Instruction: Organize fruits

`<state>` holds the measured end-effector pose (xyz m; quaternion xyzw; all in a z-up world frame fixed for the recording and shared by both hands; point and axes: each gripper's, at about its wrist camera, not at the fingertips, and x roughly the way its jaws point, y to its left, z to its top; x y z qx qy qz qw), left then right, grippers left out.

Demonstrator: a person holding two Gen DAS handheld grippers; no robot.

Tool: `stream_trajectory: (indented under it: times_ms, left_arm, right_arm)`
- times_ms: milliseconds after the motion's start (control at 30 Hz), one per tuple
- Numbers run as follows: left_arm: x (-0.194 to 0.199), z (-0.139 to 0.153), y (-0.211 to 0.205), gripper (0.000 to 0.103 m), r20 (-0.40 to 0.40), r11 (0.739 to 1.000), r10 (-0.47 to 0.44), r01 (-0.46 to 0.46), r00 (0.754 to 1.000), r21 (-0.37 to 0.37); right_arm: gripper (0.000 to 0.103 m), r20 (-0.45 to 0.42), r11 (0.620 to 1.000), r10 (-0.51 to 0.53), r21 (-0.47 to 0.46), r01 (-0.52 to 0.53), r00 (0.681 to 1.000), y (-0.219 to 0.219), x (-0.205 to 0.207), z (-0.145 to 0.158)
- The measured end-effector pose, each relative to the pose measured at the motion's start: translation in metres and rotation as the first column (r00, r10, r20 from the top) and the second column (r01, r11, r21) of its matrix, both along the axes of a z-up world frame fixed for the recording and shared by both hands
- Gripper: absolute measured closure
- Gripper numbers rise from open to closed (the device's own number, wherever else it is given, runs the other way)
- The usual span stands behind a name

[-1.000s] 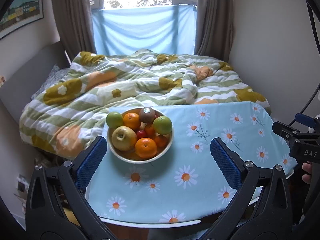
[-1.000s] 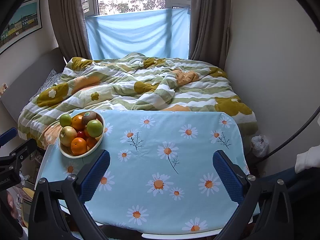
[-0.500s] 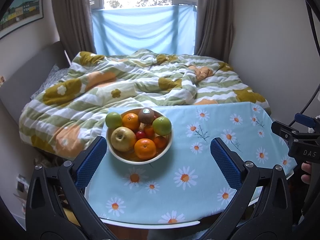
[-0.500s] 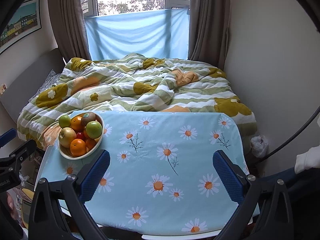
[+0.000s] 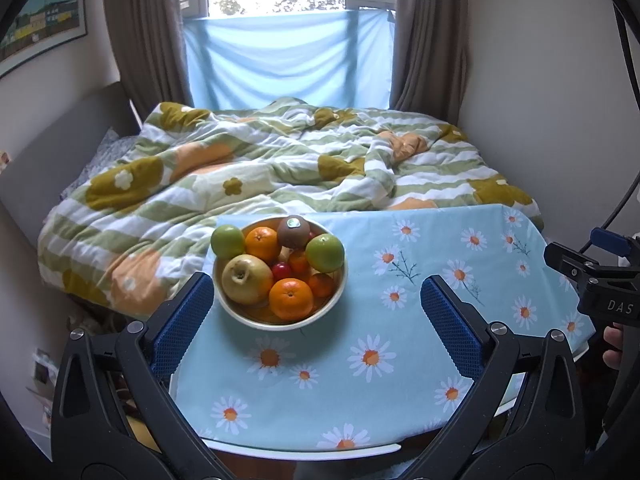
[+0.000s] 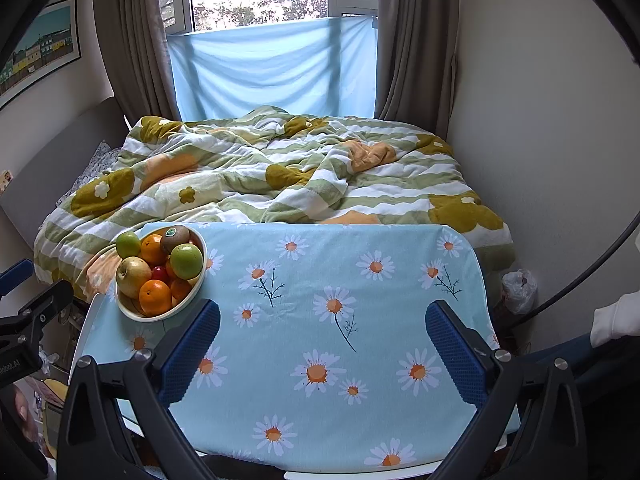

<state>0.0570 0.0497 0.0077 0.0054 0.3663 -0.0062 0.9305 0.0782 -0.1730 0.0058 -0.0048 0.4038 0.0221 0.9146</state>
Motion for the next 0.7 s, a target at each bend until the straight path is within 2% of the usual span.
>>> stream_trajectory:
  times_ms: [400,700]
  left_arm:
    - [0.002,0.003,-0.002,0.0,0.042,1.0,-0.003,0.002,0.999,0.019]
    - [0.004,-0.007,0.006,0.0,0.03,1.0,0.005,-0.005,1.0,-0.001]
  right_arm:
    - [0.001,0.0,1.0,0.001,0.0,-0.001,1.0,0.001,0.001,0.0]
    - [0.001,-0.008,1.0,-0.001,-0.002,0.001,1.0,0.0,0.004,-0.001]
